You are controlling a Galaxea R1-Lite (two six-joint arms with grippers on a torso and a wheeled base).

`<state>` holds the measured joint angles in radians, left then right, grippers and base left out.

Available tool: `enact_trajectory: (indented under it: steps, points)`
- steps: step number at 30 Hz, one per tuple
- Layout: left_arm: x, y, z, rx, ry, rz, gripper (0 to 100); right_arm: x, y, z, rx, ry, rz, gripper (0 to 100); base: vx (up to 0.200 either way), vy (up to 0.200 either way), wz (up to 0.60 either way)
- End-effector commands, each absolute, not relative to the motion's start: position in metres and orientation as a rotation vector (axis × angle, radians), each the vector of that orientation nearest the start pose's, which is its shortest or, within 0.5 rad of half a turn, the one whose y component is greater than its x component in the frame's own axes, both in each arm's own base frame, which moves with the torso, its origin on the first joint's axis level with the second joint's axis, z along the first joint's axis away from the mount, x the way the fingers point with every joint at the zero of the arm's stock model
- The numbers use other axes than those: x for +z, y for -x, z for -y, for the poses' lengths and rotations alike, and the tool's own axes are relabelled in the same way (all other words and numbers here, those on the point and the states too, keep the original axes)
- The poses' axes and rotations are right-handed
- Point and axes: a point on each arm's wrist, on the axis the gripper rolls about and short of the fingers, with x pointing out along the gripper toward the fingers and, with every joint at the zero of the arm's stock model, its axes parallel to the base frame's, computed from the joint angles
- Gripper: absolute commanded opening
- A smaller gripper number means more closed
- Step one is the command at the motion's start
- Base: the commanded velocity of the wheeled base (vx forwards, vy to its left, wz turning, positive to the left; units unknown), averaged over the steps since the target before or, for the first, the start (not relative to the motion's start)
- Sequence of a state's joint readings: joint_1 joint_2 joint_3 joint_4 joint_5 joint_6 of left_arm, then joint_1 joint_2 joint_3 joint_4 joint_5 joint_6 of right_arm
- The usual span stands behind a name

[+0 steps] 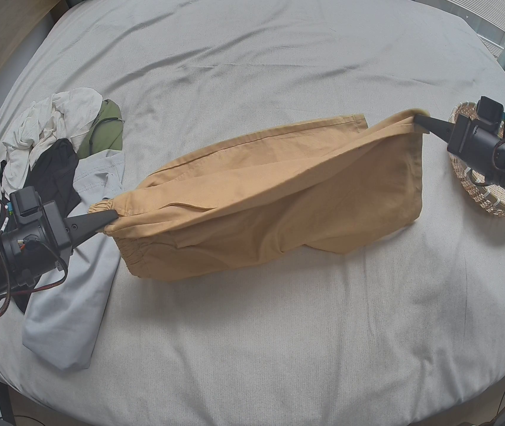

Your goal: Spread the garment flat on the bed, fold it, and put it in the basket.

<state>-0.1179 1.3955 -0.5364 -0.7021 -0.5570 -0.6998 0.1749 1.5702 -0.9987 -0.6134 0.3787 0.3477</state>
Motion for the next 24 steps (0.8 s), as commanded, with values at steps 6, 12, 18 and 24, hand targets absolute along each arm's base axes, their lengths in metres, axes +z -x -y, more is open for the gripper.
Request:
enact_trajectory:
  steps: [6,12,18,24]
  points:
    - [0.187,-0.233,0.036,-0.563,0.718,-0.427,0,0.262,-0.312,-0.062,0.545,-0.338,-0.085,0,0.0,0.0,0.0]
    - [0.183,-0.24,0.034,-0.546,0.723,-0.434,0,0.262,-0.325,-0.066,0.553,-0.336,-0.066,0,0.0,0.0,0.0]
    - [0.181,-0.246,0.034,-0.541,0.729,-0.446,0,0.258,-0.336,-0.068,0.557,-0.334,-0.043,0,0.0,0.0,0.0]
    - [0.181,-0.253,0.03,-0.524,0.727,-0.429,100,0.258,-0.342,-0.068,0.534,-0.333,0.002,100,0.0,0.0,0.0]
